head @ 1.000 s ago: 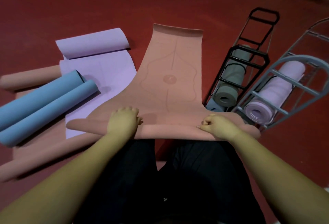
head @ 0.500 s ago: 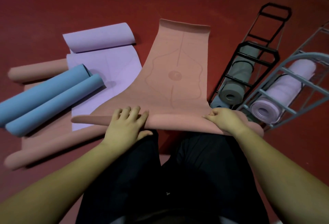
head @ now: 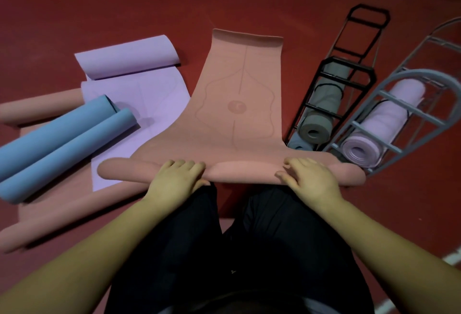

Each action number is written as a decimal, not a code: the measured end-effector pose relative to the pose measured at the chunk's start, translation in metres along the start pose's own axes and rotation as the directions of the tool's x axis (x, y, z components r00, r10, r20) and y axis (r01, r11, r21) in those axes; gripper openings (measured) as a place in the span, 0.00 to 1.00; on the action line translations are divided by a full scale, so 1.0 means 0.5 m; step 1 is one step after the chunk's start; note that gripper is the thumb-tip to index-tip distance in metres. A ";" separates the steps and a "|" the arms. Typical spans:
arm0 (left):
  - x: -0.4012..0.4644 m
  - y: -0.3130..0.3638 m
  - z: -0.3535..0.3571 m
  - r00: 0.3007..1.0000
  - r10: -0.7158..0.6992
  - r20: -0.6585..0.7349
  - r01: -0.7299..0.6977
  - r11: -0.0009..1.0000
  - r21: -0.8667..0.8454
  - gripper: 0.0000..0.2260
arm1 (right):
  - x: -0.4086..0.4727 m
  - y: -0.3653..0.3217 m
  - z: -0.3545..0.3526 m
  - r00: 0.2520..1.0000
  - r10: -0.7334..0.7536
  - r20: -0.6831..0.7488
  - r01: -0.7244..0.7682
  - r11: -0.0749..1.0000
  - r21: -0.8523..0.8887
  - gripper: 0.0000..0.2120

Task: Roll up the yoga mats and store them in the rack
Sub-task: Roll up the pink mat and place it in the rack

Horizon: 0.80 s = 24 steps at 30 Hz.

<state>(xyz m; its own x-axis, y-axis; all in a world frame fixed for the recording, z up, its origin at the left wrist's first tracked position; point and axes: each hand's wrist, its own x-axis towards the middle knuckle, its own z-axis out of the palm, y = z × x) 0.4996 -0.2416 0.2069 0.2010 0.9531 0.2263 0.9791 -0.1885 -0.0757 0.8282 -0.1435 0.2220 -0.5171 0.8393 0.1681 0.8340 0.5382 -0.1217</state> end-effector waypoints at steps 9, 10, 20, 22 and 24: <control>0.027 -0.009 -0.017 1.000 -0.013 -0.024 0.015 0.998 0.060 0.20 | 0.046 -0.009 -0.035 0.981 0.059 0.185 -0.061 0.998 0.002 0.22; 0.032 -0.010 -0.027 0.999 -0.017 -0.029 0.018 0.999 0.049 0.20 | 0.060 -0.009 -0.051 0.972 0.062 0.229 -0.067 0.998 0.016 0.22; 0.083 0.008 -0.101 0.854 -0.266 0.446 0.275 0.960 0.047 0.24 | 0.081 0.017 -0.100 0.781 0.078 0.620 -0.223 0.962 0.159 0.21; 0.094 0.017 -0.081 0.667 -0.289 0.686 0.403 0.915 -0.007 0.24 | 0.077 0.010 -0.077 0.738 0.103 0.667 -0.245 0.961 0.124 0.18; 0.097 0.020 -0.058 0.611 -0.307 0.729 0.420 0.907 0.030 0.25 | 0.076 0.006 -0.054 0.746 0.134 0.652 -0.256 0.962 0.096 0.19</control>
<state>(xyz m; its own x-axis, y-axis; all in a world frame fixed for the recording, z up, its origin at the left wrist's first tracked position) 0.5199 -0.2044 0.2455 -0.1991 0.8132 -0.5468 0.9717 0.2362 -0.0026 0.8163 -0.1121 0.2544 -0.4000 0.7486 -0.5287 0.9161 0.3102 -0.2539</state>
